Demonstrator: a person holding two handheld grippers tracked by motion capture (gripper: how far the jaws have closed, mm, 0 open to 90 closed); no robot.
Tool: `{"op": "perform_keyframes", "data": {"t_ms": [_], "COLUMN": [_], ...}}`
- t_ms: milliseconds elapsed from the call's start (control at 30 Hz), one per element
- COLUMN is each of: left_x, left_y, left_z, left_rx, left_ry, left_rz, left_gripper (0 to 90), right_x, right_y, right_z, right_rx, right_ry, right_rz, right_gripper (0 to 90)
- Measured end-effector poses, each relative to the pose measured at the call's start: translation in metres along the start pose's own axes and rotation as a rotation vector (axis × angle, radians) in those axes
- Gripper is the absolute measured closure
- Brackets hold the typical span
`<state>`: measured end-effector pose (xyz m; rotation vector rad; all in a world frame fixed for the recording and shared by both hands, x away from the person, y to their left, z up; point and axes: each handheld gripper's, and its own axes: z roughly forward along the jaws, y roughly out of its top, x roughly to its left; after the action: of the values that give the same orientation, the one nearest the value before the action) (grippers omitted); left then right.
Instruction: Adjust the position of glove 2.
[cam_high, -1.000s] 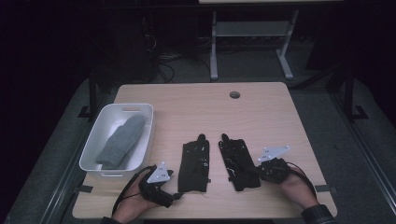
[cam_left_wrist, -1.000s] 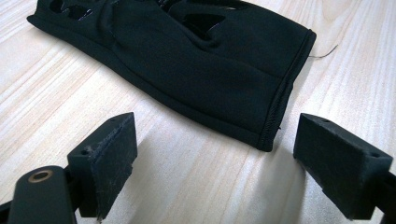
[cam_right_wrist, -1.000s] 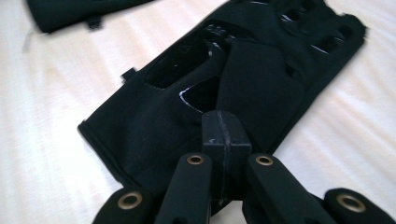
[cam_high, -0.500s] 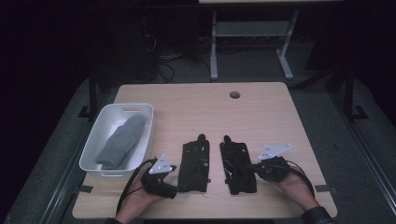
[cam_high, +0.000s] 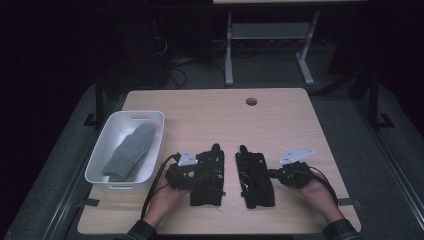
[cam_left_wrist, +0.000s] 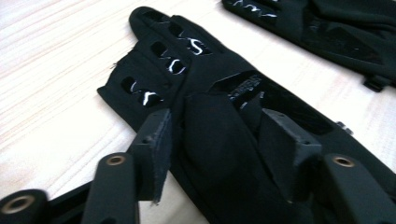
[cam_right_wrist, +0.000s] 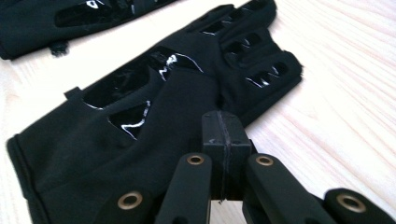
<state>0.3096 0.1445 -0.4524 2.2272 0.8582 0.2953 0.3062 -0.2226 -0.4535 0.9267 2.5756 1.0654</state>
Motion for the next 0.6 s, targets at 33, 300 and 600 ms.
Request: {"op": "perform_keyframes", "data": {"t_ms": [33, 300, 600], "left_x": [0.0014, 0.0050, 0.0086], "left_y": [-0.0005, -0.0041, -0.0068], "left_z": [0.0003, 0.0039, 0.0062], "left_rx": [0.007, 0.036, 0.052], "left_ry": [0.004, 0.000, -0.007], "left_rz": [-0.002, -0.049, -0.086], "left_gripper": [45.1, 47.4, 50.8], "right_x": [-0.0014, -0.0047, -0.0016], "right_y": [-0.0007, -0.0019, 0.0016], "right_z": [-0.0002, -0.0014, 0.0080], "right_rx": [-0.006, 0.001, 0.013], "right_ry": [-0.001, -0.008, 0.005], "right_rz": [0.004, 0.016, 0.004], "right_gripper": [90.0, 90.0, 90.0]}}
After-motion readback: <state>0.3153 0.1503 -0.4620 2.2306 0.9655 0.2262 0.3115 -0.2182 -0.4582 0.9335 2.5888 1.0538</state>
